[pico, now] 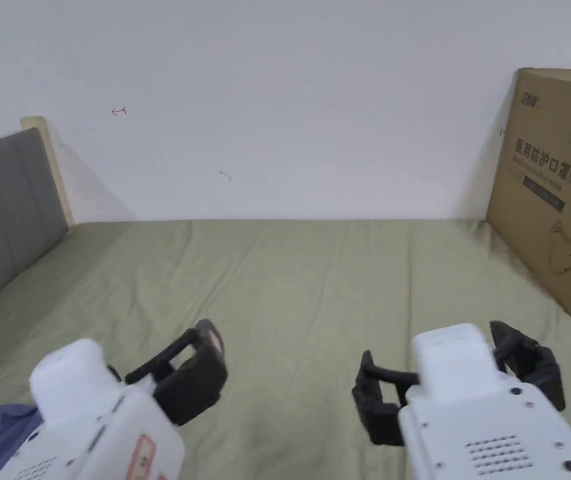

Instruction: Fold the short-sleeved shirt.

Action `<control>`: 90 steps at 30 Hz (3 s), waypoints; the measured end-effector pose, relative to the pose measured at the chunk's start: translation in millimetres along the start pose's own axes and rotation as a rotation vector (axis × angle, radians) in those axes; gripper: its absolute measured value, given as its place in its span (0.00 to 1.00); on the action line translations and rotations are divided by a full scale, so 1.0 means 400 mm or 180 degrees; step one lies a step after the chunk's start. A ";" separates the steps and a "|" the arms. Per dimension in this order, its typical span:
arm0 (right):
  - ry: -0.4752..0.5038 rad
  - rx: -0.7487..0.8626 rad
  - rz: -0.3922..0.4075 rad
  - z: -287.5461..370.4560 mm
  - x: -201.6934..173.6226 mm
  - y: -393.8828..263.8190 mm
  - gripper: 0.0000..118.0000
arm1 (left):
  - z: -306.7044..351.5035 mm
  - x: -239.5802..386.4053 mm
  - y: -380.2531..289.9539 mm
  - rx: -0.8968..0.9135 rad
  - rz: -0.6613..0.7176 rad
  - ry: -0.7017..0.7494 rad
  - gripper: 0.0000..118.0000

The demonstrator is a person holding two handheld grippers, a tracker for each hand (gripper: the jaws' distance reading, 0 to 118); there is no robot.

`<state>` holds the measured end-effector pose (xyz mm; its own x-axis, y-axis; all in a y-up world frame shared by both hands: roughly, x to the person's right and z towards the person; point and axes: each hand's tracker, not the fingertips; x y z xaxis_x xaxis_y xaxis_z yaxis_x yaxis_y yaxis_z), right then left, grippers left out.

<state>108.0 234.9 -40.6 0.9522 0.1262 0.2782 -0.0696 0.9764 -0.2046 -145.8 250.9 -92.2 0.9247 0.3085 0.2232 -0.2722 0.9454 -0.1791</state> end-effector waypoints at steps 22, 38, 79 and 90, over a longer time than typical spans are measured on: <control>-0.0368 0.0565 -0.0223 0.102 0.035 -0.015 0.77 | 0.052 0.103 -0.001 0.0208 -0.1182 0.0082 0.49; -0.0306 0.0453 -0.0350 0.095 0.052 -0.003 0.00 | 0.029 0.084 -0.002 0.0098 -0.1124 0.0004 0.00; 0.1714 0.0006 -0.0109 -0.038 -0.379 0.004 0.00 | -0.146 -0.531 -0.108 -0.1599 -0.0363 0.1702 0.38; 0.1587 -0.0566 -0.0115 -0.144 -0.380 -0.077 0.00 | -0.424 -0.585 -0.275 -0.2521 -0.0402 0.1293 0.94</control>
<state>-17.7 175.6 -130.5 0.9819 -0.0479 -0.1833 -0.0240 0.9282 -0.3712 -286.8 56.9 -287.2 0.9991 0.0041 -0.0433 -0.0378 0.5741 -0.8179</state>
